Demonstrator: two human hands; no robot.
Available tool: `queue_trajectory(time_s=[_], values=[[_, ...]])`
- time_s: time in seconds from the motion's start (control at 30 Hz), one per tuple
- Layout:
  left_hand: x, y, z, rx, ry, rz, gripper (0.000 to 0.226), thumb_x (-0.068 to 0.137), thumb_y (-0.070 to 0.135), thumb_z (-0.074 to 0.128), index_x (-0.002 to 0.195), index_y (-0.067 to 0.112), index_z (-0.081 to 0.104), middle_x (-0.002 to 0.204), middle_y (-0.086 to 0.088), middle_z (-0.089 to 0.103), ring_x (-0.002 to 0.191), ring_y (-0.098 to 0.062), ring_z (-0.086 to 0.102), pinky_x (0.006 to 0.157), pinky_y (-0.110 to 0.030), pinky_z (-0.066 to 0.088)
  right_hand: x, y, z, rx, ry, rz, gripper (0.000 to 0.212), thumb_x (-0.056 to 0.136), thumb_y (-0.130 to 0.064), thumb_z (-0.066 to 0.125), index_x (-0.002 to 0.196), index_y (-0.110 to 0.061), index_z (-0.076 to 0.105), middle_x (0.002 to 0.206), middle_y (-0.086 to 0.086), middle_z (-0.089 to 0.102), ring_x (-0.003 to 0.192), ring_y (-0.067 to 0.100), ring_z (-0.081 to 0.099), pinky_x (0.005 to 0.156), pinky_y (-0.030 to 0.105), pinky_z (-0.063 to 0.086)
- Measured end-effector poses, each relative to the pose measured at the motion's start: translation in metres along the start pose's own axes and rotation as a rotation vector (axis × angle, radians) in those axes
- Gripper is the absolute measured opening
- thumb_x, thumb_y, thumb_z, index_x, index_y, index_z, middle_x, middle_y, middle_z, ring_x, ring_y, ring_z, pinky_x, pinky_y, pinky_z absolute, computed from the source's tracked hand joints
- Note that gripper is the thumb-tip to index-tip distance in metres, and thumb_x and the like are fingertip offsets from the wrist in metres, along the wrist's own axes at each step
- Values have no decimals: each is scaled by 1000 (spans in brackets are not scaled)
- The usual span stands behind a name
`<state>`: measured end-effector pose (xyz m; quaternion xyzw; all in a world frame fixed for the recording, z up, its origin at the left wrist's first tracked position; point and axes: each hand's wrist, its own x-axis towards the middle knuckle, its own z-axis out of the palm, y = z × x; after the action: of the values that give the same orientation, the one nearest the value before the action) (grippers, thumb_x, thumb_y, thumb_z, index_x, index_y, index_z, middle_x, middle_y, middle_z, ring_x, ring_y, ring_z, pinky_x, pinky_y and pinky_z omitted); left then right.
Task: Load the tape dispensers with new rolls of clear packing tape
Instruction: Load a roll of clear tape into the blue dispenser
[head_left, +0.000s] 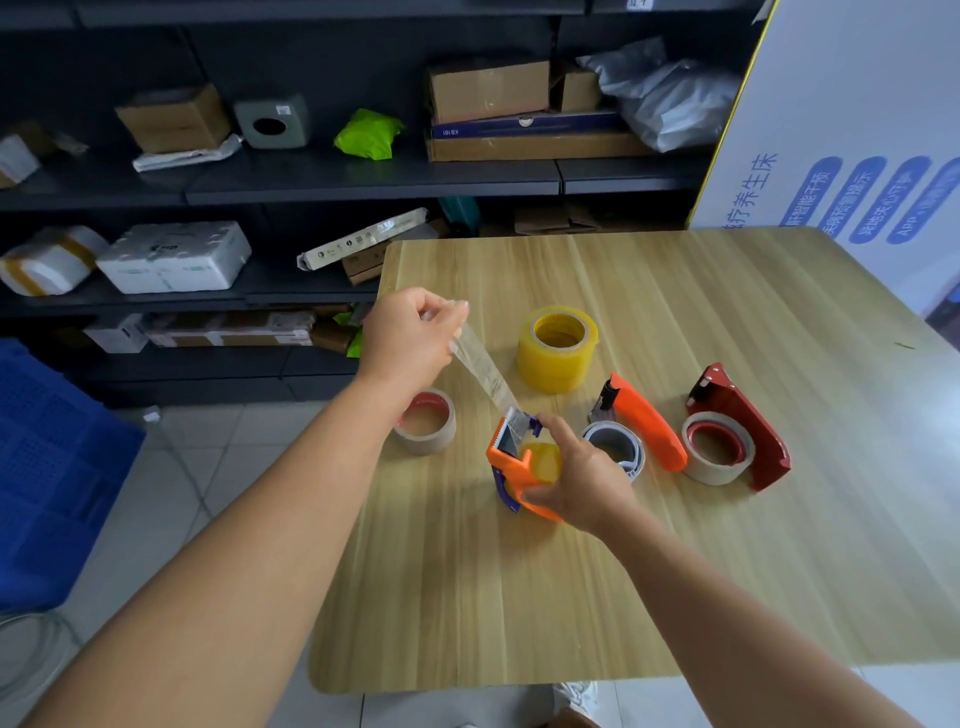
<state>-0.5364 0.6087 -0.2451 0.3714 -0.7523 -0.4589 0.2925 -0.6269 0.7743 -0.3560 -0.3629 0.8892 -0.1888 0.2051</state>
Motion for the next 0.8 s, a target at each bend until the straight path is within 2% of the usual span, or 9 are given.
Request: queue_trajectory(time_s=[0.13, 0.27, 0.37, 0.43, 0.5, 0.57, 0.67, 0.8], values=[[0, -9, -3, -15, 34, -32, 18, 91, 23, 61, 84, 7, 64, 72, 2, 63, 55, -9, 57, 64, -30, 58, 1, -1, -1, -56, -12, 12, 74, 74, -45, 68, 135, -25, 31, 84, 1, 56, 77, 24, 63, 62, 35, 54], [2, -18, -3, -16, 51, -75, 18, 91, 26, 61, 88, 8, 65, 76, -2, 66, 59, -13, 60, 66, -32, 57, 2, 0, -2, -45, -50, 58, 66, 76, -37, 69, 129, -18, 34, 87, 3, 59, 76, 24, 64, 63, 38, 56], [2, -27, -2, -20, 78, -117, 18, 92, 25, 59, 89, 8, 65, 70, -4, 65, 57, -14, 59, 69, -35, 57, 1, 2, -4, -10, -3, 39, 62, 79, -39, 66, 129, -19, 34, 75, 3, 56, 66, 23, 62, 53, 33, 48], [3, -34, -1, -34, 89, -154, 19, 92, 24, 58, 90, 6, 65, 68, -4, 63, 56, -14, 58, 70, -37, 58, -1, 5, -5, 33, 10, 15, 70, 79, -34, 66, 137, -24, 28, 67, -3, 50, 59, 19, 58, 48, 29, 42], [4, -40, -1, -43, 100, -185, 19, 94, 23, 57, 91, 6, 64, 68, -4, 62, 55, -14, 57, 70, -38, 58, -2, 8, -6, 56, 0, -21, 91, 78, -26, 68, 148, -32, 11, 67, -9, 46, 61, 18, 59, 49, 29, 46], [5, -46, -1, -47, 112, -209, 19, 94, 22, 56, 90, 5, 63, 67, -4, 61, 56, -14, 57, 69, -38, 58, -4, 10, -7, 49, 9, -61, 103, 76, -23, 69, 149, -40, -1, 68, -11, 45, 63, 20, 62, 52, 33, 50], [7, -51, -1, -59, 112, -234, 19, 95, 21, 55, 85, 6, 62, 66, -3, 60, 56, -15, 56, 66, -36, 57, -3, 12, -10, 84, 13, -92, 106, 75, -20, 68, 147, -48, -4, 74, -12, 47, 66, 20, 63, 54, 36, 54], [7, -60, 2, -102, 102, -317, 20, 94, 20, 56, 78, 11, 60, 67, -3, 60, 57, -15, 56, 59, -29, 55, -1, 13, -19, 171, 11, -91, 106, 72, -14, 68, 142, -57, 0, 89, 1, 59, 69, 20, 63, 55, 36, 56]])
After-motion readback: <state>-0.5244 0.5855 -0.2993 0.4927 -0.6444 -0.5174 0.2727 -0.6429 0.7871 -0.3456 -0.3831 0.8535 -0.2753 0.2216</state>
